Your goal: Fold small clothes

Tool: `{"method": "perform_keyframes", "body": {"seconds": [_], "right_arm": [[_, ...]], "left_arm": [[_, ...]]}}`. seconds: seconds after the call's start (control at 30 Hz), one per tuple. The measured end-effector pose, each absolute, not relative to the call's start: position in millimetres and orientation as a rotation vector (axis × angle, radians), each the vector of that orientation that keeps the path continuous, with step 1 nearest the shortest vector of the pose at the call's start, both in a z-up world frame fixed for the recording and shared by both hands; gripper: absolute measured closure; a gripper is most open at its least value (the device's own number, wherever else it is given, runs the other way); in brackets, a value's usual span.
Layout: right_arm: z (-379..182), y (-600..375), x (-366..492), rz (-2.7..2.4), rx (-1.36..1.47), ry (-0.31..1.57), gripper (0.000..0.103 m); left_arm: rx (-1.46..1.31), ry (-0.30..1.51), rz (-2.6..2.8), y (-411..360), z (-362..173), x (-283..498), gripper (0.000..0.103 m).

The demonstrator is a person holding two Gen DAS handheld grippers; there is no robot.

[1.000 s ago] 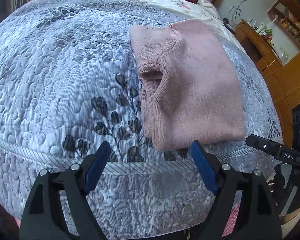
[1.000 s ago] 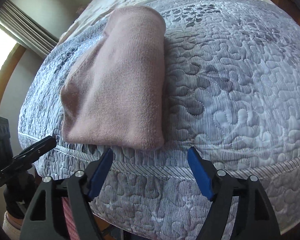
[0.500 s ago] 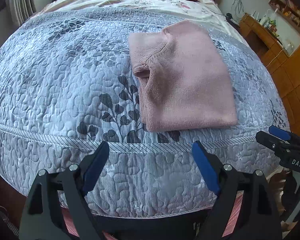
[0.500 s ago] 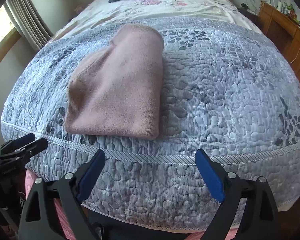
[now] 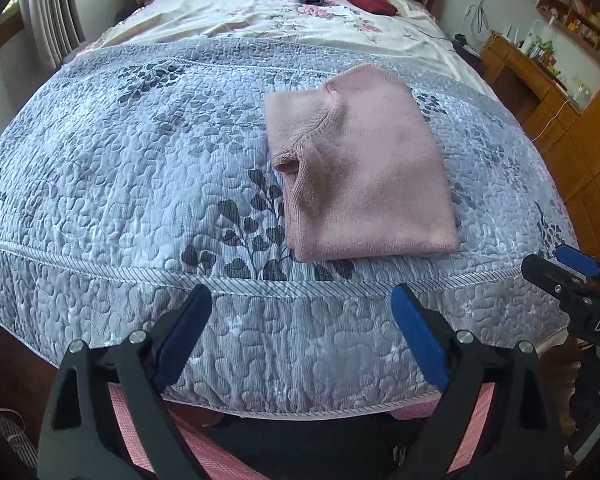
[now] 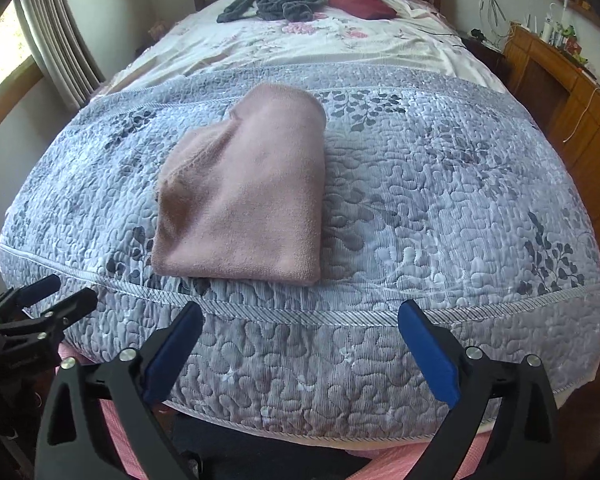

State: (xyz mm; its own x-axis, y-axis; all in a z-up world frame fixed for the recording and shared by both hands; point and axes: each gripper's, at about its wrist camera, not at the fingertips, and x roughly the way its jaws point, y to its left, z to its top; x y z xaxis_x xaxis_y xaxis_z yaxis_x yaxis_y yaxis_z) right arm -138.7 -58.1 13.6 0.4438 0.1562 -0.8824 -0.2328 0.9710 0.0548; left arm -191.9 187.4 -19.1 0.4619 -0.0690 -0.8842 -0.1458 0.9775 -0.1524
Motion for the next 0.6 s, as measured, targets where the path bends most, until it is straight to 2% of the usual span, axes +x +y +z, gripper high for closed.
{"method": "perform_keyframes", "body": {"seconds": [0.6], "right_arm": [[46.2,-55.0,-163.0,0.211,-0.082,1.059,0.004]], "left_arm": [[-0.140,1.044,0.090,169.3,15.7,-216.2,0.012]]}}
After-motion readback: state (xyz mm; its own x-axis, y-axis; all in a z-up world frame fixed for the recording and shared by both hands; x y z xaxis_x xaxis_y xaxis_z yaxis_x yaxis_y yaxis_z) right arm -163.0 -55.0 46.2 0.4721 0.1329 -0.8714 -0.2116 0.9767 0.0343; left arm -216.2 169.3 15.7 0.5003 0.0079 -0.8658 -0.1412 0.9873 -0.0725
